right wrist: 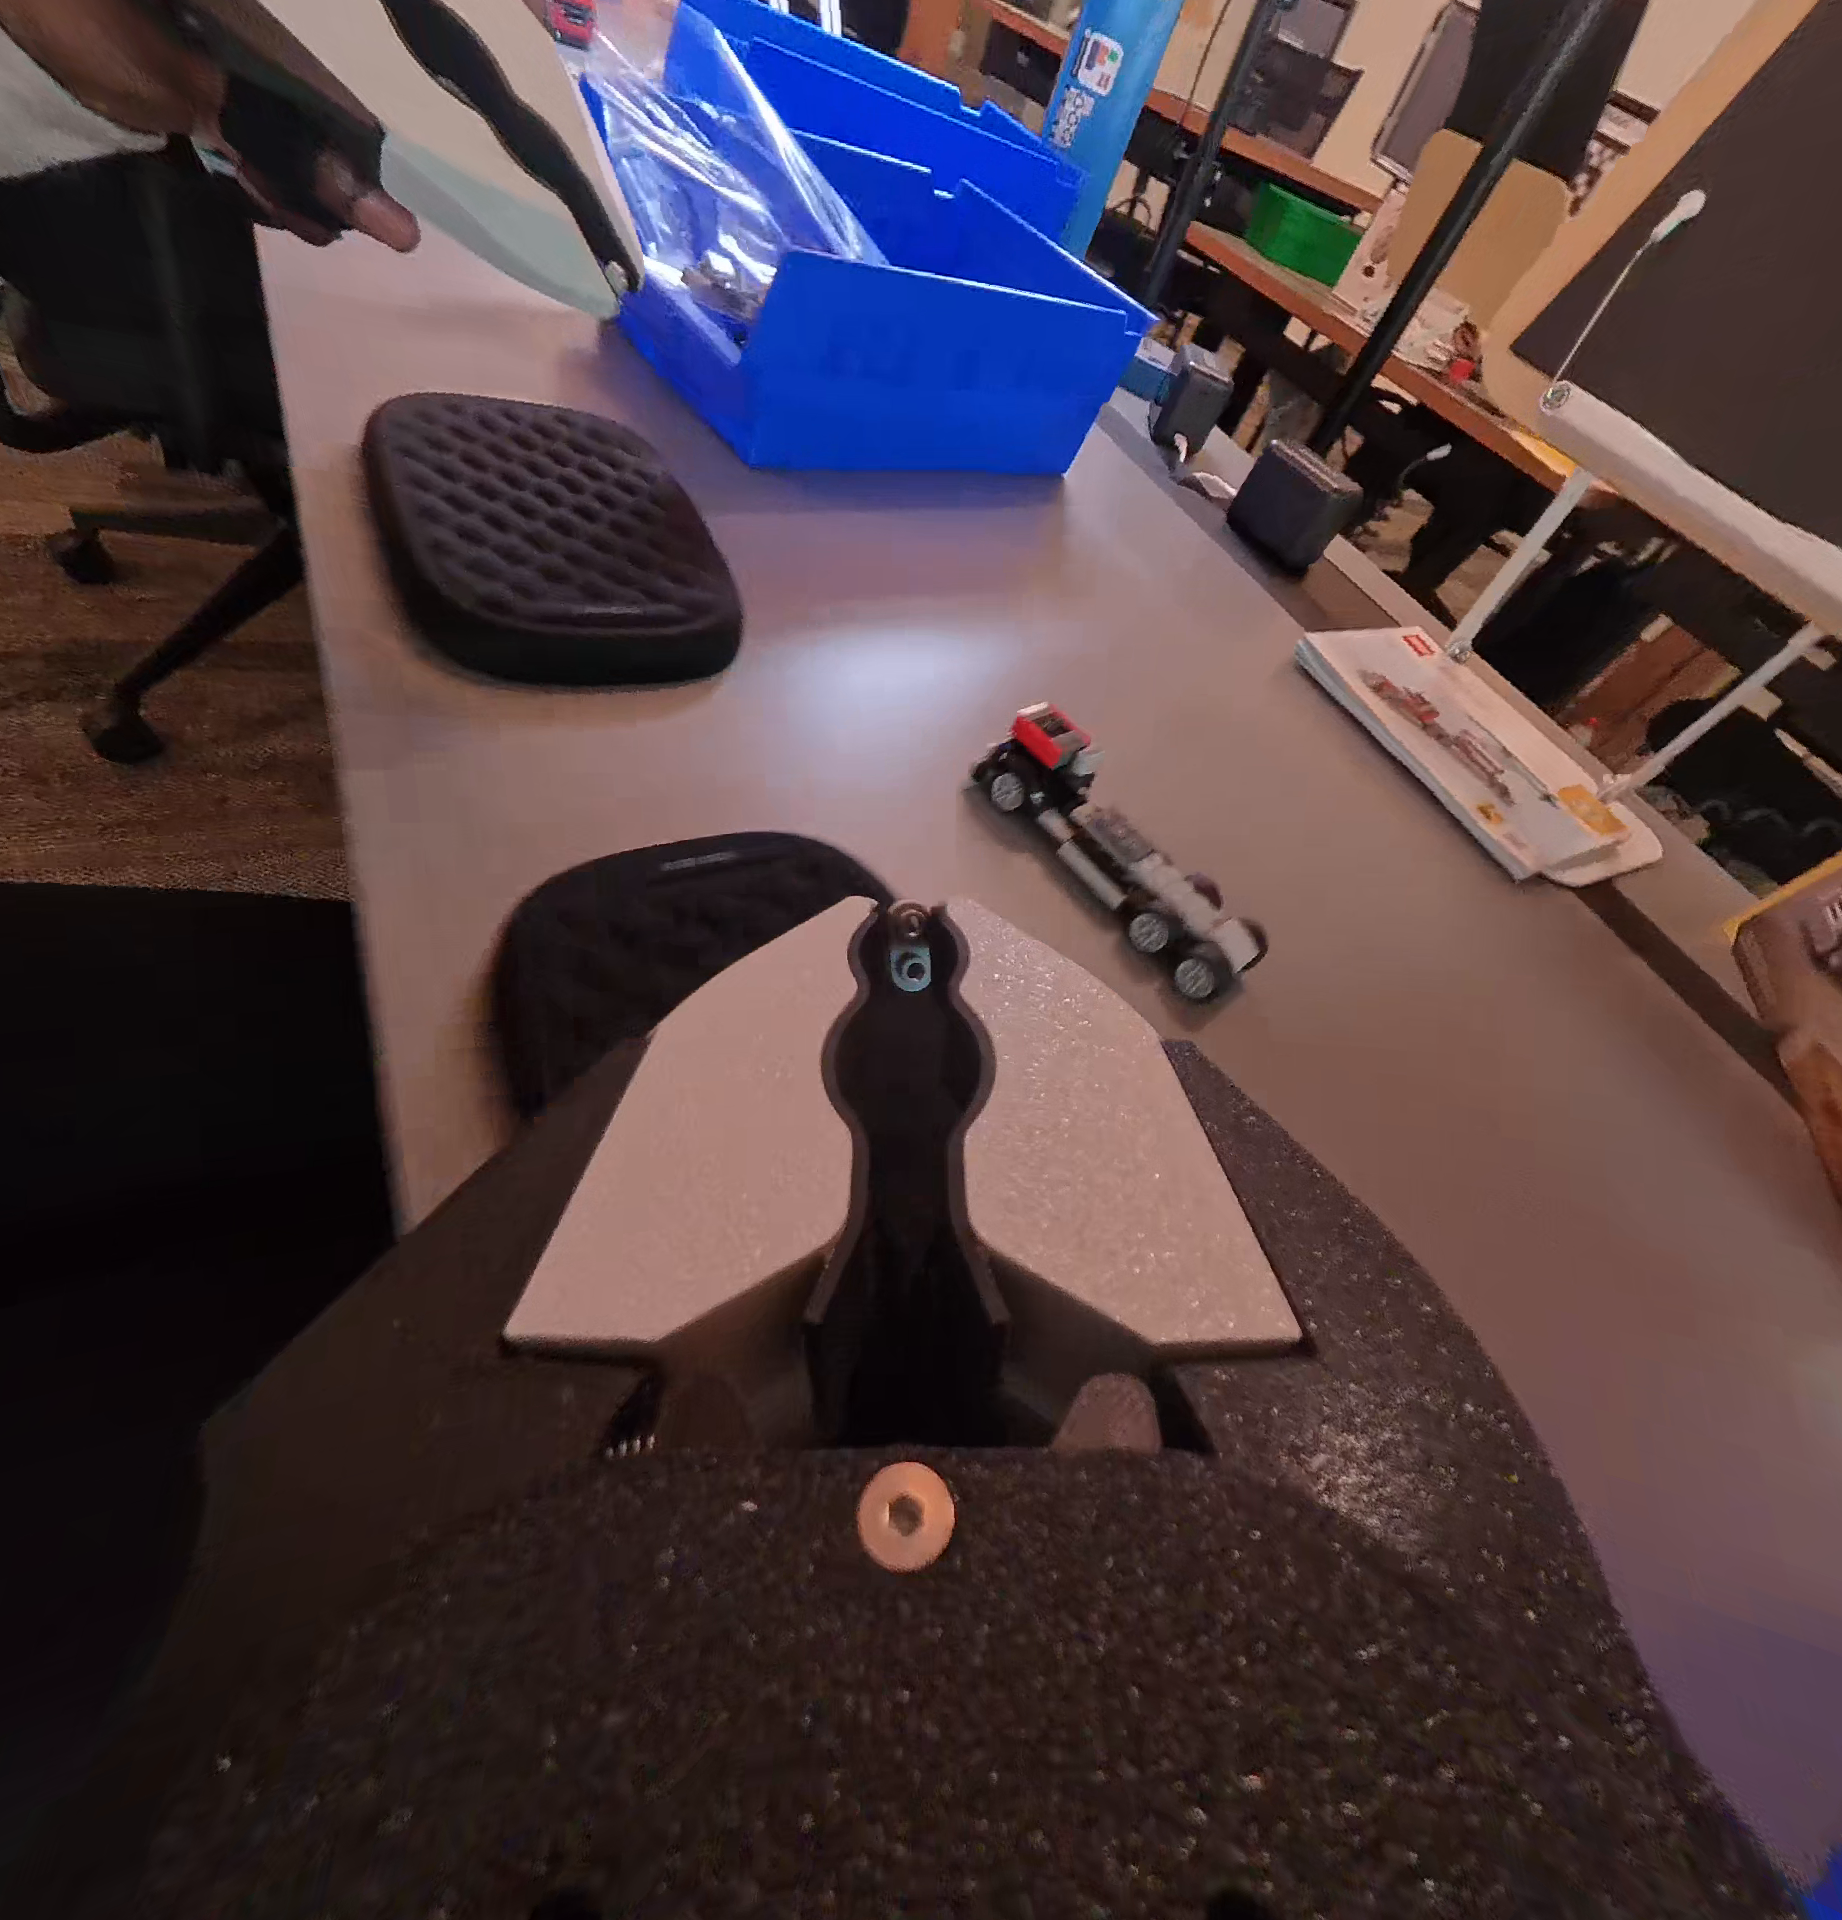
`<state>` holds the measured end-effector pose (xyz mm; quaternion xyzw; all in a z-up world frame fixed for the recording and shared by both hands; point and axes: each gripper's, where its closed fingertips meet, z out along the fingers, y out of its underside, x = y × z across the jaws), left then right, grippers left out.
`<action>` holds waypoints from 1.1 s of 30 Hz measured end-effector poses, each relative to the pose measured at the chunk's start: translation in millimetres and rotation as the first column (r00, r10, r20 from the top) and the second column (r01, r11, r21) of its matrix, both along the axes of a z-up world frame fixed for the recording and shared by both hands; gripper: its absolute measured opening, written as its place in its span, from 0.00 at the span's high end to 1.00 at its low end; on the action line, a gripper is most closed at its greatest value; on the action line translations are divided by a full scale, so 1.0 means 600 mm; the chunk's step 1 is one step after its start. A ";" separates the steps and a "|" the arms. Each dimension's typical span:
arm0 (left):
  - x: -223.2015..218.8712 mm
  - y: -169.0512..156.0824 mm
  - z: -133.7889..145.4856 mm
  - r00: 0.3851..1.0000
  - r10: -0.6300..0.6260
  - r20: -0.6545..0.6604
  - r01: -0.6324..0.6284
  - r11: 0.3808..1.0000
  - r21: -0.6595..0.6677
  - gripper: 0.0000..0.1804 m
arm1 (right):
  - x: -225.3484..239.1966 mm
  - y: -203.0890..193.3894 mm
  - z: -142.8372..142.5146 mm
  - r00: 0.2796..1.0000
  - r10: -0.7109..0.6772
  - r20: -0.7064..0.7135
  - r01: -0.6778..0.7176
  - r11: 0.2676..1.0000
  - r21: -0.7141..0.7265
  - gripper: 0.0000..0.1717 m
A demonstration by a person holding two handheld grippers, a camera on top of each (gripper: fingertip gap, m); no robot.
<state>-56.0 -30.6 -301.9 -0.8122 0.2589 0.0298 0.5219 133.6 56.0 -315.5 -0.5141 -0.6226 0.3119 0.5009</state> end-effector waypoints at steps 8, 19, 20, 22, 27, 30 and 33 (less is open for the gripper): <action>-0.062 0.101 0.004 0.997 0.065 0.032 -0.065 0.998 -0.009 0.95 | -0.069 0.100 0.028 0.998 0.044 0.042 -0.045 0.998 0.034 0.95; -0.266 -0.017 0.104 0.945 0.327 0.002 -0.326 0.941 0.094 0.95 | -0.041 0.057 0.077 0.992 -0.097 -0.078 0.105 0.988 0.113 0.96; -0.278 -0.008 0.099 0.942 0.336 0.015 -0.336 0.938 0.084 0.95 | -0.046 0.061 0.079 0.990 -0.094 -0.102 0.103 0.991 0.089 0.96; -0.298 0.011 0.091 0.937 0.347 0.031 -0.349 0.935 0.072 0.95 | -0.057 0.064 0.085 0.990 -0.073 -0.124 0.081 0.995 0.062 0.96; -0.337 0.058 0.048 0.917 0.396 -0.044 -0.397 0.917 -0.030 0.95 | -0.077 0.097 0.081 0.993 -0.049 -0.106 0.055 0.997 0.056 0.96; -0.360 0.078 0.018 0.892 0.435 -0.124 -0.449 0.886 -0.114 0.88 | -0.093 0.125 0.060 0.996 -0.024 -0.092 0.024 1.000 0.001 0.96; -0.371 0.090 0.010 0.880 0.448 -0.154 -0.470 0.869 -0.157 0.83 | -0.112 0.151 0.047 0.997 0.006 -0.081 -0.011 0.999 -0.053 0.96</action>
